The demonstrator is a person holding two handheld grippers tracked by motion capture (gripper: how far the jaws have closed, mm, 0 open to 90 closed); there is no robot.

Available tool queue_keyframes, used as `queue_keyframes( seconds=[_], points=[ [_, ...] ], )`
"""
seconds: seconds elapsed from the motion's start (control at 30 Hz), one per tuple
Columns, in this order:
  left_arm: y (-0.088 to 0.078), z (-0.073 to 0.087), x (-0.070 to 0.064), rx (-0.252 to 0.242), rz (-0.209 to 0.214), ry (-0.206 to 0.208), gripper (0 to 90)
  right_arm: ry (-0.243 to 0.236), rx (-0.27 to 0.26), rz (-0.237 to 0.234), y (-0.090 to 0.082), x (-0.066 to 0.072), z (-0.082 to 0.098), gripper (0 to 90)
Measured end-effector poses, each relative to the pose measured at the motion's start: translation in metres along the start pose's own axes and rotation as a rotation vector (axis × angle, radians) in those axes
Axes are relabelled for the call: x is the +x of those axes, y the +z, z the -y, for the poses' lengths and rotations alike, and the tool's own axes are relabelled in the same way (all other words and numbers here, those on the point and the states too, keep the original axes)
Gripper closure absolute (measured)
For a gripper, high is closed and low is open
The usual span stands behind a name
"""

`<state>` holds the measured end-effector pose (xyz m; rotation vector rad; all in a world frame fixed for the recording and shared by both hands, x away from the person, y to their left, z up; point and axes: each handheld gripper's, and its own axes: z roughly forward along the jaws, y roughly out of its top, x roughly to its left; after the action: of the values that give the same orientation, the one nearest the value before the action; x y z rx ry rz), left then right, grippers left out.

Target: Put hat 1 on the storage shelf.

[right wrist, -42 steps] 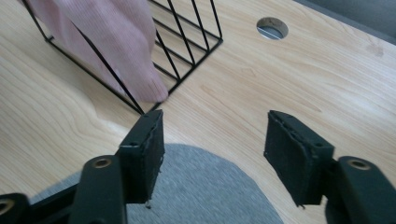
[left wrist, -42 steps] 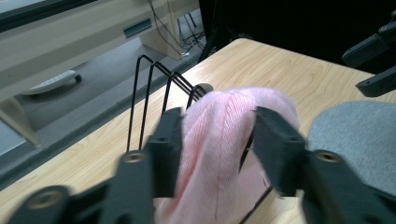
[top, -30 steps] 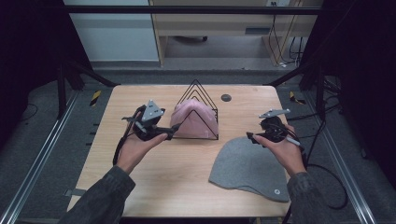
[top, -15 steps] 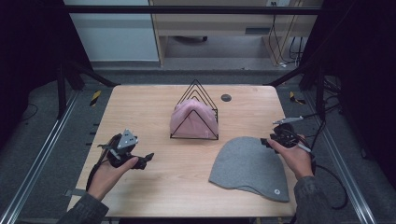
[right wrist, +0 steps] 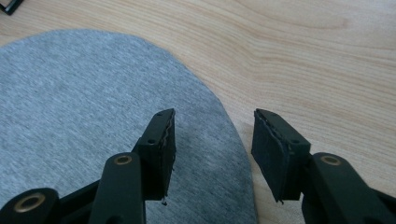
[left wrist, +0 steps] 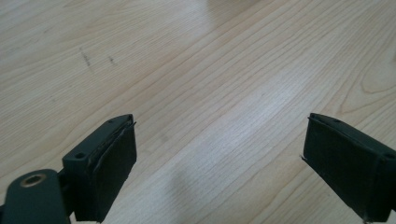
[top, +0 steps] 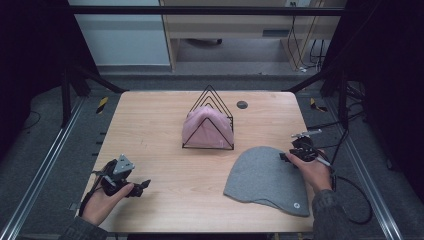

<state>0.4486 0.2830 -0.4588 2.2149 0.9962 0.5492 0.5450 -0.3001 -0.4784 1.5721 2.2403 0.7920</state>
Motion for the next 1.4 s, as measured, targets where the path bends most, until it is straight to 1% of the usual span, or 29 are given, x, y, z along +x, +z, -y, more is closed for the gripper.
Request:
queue_keyframes(
  seconds=[0.07,0.23,0.3,0.43,0.5,0.6,0.63,0.7,0.73,0.83,0.93,1.03,1.17,1.2,1.3,1.33,1.4],
  points=[
    [0.001,0.001,0.001,-0.004,0.001,-0.009,8.7,-0.002,0.009,0.002,0.002,0.0,0.001,49.6],
    [0.002,0.002,0.001,0.007,0.001,-0.006,8.8,-0.007,0.023,0.002,0.004,0.001,0.003,50.1],
    [0.002,0.001,0.001,0.012,0.001,0.004,8.8,-0.016,0.024,0.003,0.005,0.003,0.003,50.4],
    [0.003,0.001,0.0,0.011,0.0,0.006,8.8,-0.034,0.03,0.0,0.005,0.006,0.002,54.4],
    [0.003,0.001,0.0,0.016,-0.003,0.009,8.9,-0.054,0.03,0.008,0.005,0.008,0.002,60.6],
    [0.004,0.001,0.0,0.02,-0.004,0.01,8.9,-0.076,0.028,-0.005,0.003,0.01,0.002,73.9],
    [0.004,0.001,0.0,0.021,-0.003,0.011,8.9,-0.084,0.028,-0.021,0.002,0.011,0.002,79.4],
    [0.005,0.002,0.001,0.028,0.0,0.012,8.9,-0.098,0.025,-0.027,0.001,0.013,0.003,83.6],
    [0.006,0.002,0.0,0.028,0.003,0.007,8.9,-0.1,0.022,-0.031,0.0,0.015,0.003,84.3],
    [0.008,0.003,0.001,0.036,0.014,0.001,8.8,-0.103,-0.002,-0.048,-0.008,0.019,0.002,84.8],
    [0.011,0.004,0.002,0.063,0.024,0.0,8.7,-0.111,-0.032,-0.054,-0.017,0.023,0.001,85.1],
    [0.012,0.005,0.003,0.071,0.03,-0.009,8.6,-0.136,-0.068,-0.065,-0.029,0.03,0.0,85.3],
    [0.014,0.006,0.003,0.084,0.042,-0.009,8.1,-0.166,-0.118,-0.076,-0.041,0.038,-0.002,85.5],
    [0.014,0.006,0.003,0.088,0.044,-0.008,7.9,-0.171,-0.129,-0.085,-0.045,0.042,-0.003,85.5],
    [0.015,0.006,0.003,0.091,0.047,-0.008,7.9,-0.209,-0.158,-0.095,-0.056,0.052,-0.005,85.6],
    [0.015,0.006,0.003,0.093,0.049,-0.013,7.9,-0.218,-0.164,-0.098,-0.059,0.054,-0.005,85.6],
    [0.015,0.006,0.003,0.096,0.049,-0.011,7.8,-0.236,-0.185,-0.104,-0.067,0.06,-0.007,85.6]
  ],
)
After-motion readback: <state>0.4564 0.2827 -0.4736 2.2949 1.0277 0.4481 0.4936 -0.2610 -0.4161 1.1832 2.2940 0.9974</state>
